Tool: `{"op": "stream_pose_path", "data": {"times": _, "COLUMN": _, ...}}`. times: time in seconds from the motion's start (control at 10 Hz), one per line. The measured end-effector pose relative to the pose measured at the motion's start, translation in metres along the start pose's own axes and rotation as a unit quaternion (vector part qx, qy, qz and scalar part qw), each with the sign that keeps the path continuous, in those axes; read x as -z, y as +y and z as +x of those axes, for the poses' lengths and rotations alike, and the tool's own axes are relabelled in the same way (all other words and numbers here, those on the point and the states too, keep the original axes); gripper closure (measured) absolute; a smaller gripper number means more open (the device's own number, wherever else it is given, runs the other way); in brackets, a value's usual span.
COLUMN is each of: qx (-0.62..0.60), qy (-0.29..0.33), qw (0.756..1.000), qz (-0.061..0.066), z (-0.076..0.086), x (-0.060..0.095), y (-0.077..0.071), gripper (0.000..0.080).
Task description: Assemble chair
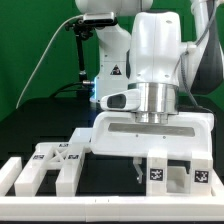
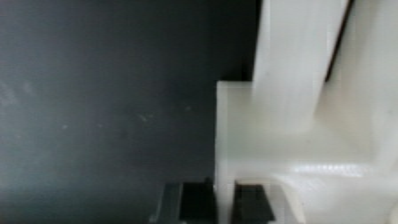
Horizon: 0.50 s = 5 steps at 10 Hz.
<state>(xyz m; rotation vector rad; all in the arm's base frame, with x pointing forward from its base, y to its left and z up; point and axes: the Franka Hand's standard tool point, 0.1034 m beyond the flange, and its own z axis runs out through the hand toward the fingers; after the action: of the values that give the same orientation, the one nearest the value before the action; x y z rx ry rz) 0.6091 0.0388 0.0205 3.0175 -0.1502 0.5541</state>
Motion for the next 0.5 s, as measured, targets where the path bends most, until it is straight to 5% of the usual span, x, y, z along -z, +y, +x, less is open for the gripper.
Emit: {"op": "stream_pose_path", "data": {"times": 0.5, "qx": 0.015, "qy": 0.0, "qw": 1.0, "qz": -0.001, "z": 0.0002, "x": 0.0013, "y": 0.0041, "gripper": 0.0768}}
